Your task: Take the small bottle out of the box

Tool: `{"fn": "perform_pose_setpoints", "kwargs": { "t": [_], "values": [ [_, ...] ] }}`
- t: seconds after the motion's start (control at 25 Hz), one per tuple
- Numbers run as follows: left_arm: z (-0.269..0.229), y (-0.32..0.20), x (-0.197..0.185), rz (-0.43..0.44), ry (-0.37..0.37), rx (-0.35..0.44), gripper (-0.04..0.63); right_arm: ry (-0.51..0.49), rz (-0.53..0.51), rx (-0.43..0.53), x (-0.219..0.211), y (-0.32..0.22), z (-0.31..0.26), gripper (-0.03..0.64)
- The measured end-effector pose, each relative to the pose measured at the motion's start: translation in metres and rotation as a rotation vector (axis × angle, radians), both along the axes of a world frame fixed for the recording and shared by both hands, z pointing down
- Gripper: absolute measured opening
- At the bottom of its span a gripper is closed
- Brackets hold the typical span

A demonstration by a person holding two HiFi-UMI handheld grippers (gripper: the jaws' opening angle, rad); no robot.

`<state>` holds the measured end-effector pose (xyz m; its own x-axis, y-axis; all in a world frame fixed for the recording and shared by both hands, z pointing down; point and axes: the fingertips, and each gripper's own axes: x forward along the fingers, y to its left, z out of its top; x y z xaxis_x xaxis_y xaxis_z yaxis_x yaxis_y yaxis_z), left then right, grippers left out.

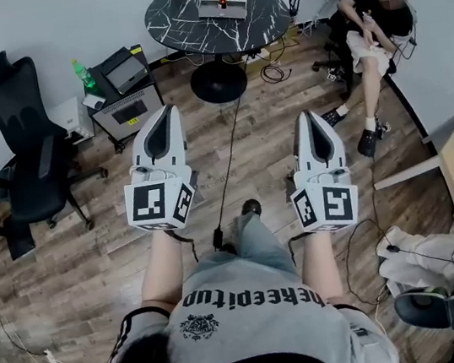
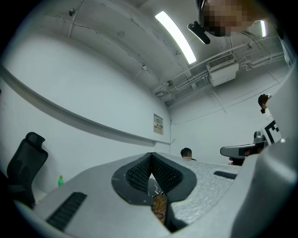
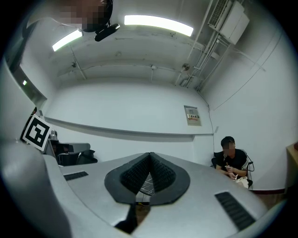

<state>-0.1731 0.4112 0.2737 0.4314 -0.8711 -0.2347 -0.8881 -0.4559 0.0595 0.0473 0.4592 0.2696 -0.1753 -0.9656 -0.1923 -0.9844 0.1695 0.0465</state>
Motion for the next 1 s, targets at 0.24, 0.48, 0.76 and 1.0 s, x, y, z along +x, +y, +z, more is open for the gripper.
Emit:
{"fn": "perform_pose_setpoints", "kwargs": {
  "t": [0.24,0.48,0.76,1.0],
  "values": [
    [0.007,-0.064,0.007,-0.024,0.016,-0.006,0.003,0.012,-0.030,-0.003,0.007,-0.067,0.007,0.000],
    [-0.008,-0.147,0.038,-0.035,0.008,0.007,0.003,0.010,-0.068,0.012,0.032,-0.160,-0.007,0.000],
    [-0.025,-0.237,0.082,-0.053,0.009,0.037,0.003,0.017,-0.097,0.032,0.075,-0.257,-0.023,0.000],
    [-0.019,-0.277,0.109,-0.073,0.014,0.029,0.003,-0.013,-0.113,0.020,0.106,-0.307,-0.013,0.000]
  ]
}}
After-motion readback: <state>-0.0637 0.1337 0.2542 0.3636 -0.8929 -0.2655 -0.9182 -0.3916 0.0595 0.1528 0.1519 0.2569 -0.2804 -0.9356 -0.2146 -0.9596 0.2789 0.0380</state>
